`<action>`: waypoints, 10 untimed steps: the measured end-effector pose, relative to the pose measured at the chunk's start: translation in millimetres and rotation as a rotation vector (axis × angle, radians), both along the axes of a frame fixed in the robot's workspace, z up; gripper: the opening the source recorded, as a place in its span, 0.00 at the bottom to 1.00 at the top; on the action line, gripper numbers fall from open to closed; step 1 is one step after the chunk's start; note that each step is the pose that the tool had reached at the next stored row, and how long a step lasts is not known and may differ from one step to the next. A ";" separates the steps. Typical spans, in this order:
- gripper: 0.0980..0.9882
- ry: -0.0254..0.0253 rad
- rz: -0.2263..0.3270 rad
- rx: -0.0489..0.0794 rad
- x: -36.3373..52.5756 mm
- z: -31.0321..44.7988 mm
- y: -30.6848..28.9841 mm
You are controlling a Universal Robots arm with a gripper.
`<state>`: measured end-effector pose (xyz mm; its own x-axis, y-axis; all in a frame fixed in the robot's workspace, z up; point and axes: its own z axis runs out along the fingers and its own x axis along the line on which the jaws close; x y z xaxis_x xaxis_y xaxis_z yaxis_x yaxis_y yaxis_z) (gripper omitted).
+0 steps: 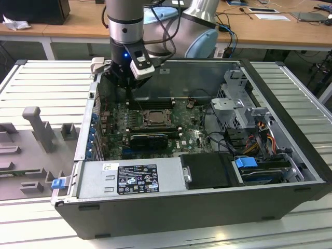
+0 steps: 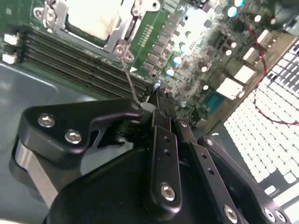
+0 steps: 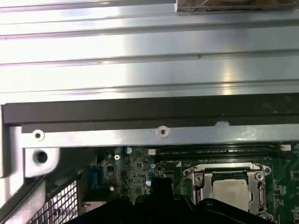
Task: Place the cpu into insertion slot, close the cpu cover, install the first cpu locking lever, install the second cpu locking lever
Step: 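Install the first cpu locking lever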
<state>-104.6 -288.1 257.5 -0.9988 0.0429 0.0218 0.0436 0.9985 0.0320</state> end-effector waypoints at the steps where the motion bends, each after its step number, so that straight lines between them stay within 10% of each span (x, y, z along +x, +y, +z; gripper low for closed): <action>1: 0.01 0.0000 0.000 0.000 3.9 -0.1 0.1; 10: 0.01 0.0027 0.002 0.000 55.0 -4.0 1.4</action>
<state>-49.6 -286.7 253.4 -0.9989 0.0405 0.0245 0.0413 0.9986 0.0318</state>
